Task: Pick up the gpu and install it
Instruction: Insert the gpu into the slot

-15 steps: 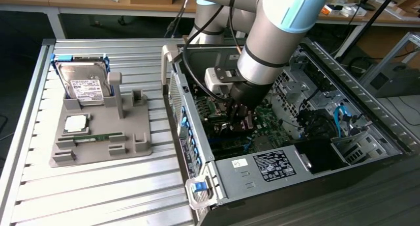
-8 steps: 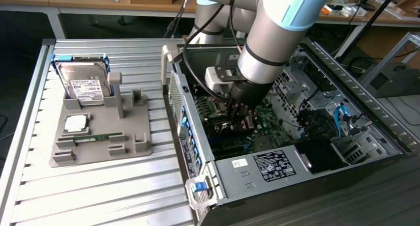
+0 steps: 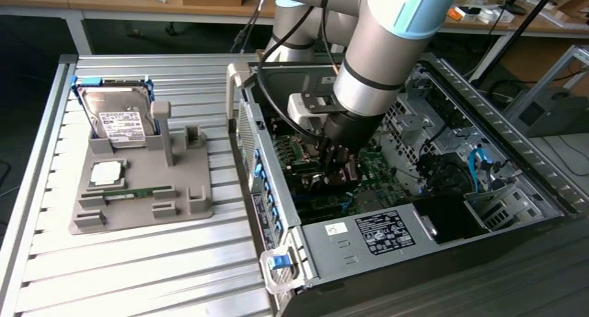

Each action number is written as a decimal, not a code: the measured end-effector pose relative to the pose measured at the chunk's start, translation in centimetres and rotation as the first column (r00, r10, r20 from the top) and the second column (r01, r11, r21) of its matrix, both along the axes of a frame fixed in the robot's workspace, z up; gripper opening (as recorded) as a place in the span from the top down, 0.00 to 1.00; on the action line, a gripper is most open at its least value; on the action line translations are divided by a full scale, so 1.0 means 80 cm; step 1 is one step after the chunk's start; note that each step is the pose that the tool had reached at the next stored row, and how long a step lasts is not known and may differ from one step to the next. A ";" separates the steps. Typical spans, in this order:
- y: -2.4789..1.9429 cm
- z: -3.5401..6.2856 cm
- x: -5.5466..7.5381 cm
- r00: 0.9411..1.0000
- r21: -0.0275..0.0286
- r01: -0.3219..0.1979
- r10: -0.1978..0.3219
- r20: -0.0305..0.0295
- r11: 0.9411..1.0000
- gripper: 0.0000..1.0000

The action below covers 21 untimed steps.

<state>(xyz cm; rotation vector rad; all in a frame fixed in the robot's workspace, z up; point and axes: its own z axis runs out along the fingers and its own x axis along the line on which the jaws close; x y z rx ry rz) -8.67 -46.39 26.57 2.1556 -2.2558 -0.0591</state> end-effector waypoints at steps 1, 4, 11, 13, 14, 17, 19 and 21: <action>0.0001 0.000 0.000 1.000 0.001 0.000 0.000 0.000 1.000 0.73; 0.0002 0.000 0.000 1.000 0.011 0.000 0.000 0.000 1.000 0.73; 0.0010 0.000 0.000 0.999 0.014 -0.054 0.054 0.000 0.998 0.73; 0.0018 0.000 0.000 0.998 0.014 -0.070 0.070 0.000 0.997 0.73; 0.0023 0.000 0.000 0.997 0.014 -0.071 0.071 0.000 0.997 0.73; 0.0025 0.000 0.000 0.997 0.014 -0.071 0.071 0.000 0.997 0.73; 0.0026 0.000 0.000 0.997 0.014 -0.071 0.071 0.000 0.997 0.73; 0.0026 0.000 0.000 0.998 0.014 -0.070 0.071 0.000 0.997 0.73</action>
